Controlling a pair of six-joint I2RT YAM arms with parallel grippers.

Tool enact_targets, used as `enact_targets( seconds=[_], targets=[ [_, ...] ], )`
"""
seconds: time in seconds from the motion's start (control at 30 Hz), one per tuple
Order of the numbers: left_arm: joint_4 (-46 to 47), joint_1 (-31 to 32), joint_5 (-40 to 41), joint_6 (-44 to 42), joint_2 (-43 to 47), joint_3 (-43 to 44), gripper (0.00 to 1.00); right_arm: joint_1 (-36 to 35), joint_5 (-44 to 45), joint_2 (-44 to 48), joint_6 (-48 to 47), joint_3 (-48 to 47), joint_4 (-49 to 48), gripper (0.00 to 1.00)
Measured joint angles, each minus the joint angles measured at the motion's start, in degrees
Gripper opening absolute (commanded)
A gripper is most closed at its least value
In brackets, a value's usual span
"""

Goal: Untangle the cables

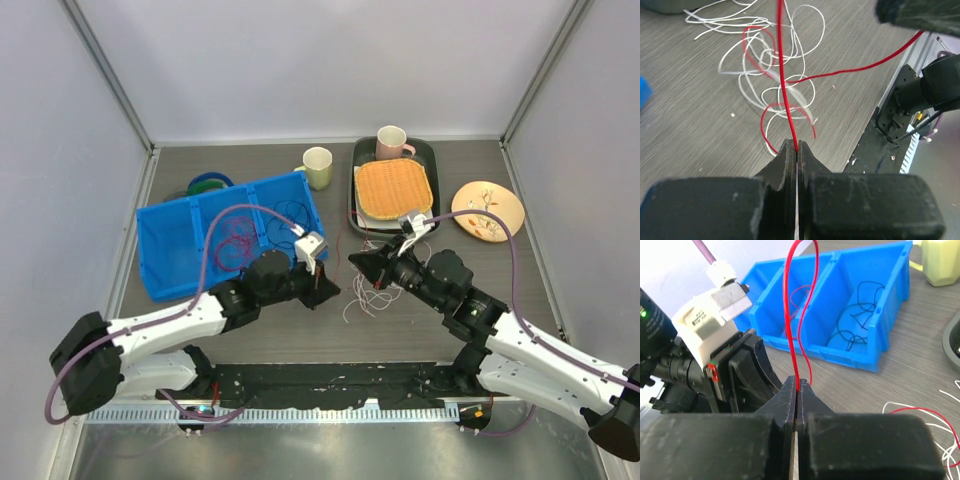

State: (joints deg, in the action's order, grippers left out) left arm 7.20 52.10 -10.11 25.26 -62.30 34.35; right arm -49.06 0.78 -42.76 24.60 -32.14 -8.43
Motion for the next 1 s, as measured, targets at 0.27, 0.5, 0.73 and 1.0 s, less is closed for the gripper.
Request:
enact_targets(
  seconds=[0.27, 0.5, 0.73, 1.0],
  targets=[
    [7.19, 6.03, 6.01, -0.50, -12.13, 1.03, 0.63, 0.00, 1.62, -1.42, 1.62, 0.63, 0.83, 0.01],
    [11.43, 10.03, 13.73, -1.07, -14.62, 2.12, 0.92, 0.00, 3.58, -1.36, 3.10, 0.87, 1.38, 0.01],
    [17.40, 12.94, 23.80, -1.40, -15.63, 2.12, 0.93, 0.00, 5.20, -1.49, 5.90, 0.87, 2.49, 0.01],
    [20.87, 15.61, 30.27, -2.51, -21.42, 4.81, 0.89, 0.37, 7.21, -2.34, 8.63, 0.87, 3.76, 0.01]
  ],
)
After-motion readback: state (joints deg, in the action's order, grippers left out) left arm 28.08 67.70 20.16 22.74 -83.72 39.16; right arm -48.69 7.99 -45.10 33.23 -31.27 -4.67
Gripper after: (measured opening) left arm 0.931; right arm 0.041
